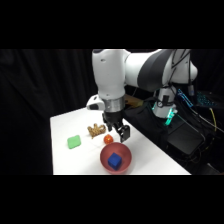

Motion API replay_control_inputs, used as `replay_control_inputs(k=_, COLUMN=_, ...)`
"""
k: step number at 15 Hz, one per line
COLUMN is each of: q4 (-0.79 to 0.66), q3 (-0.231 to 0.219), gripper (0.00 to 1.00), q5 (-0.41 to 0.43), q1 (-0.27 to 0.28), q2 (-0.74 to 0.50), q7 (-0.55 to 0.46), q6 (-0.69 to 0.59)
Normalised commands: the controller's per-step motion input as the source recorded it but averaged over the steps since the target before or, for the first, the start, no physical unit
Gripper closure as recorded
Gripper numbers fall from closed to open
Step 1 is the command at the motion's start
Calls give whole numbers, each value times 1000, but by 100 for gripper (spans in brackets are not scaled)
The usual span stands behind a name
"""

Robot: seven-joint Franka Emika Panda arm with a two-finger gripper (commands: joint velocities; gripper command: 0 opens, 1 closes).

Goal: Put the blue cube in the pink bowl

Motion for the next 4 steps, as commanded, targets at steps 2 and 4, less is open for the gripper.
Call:
replay_control_inputs(k=2, q4=-1, q3=31, gripper=0, q5=13, q1=11, q2=-354, q7=-54, q6=-303)
replay_control_inputs(k=4, q4=4, q3=8, gripper=0, q5=3, q1=-23, q2=-294, q7=-114, q6=-211)
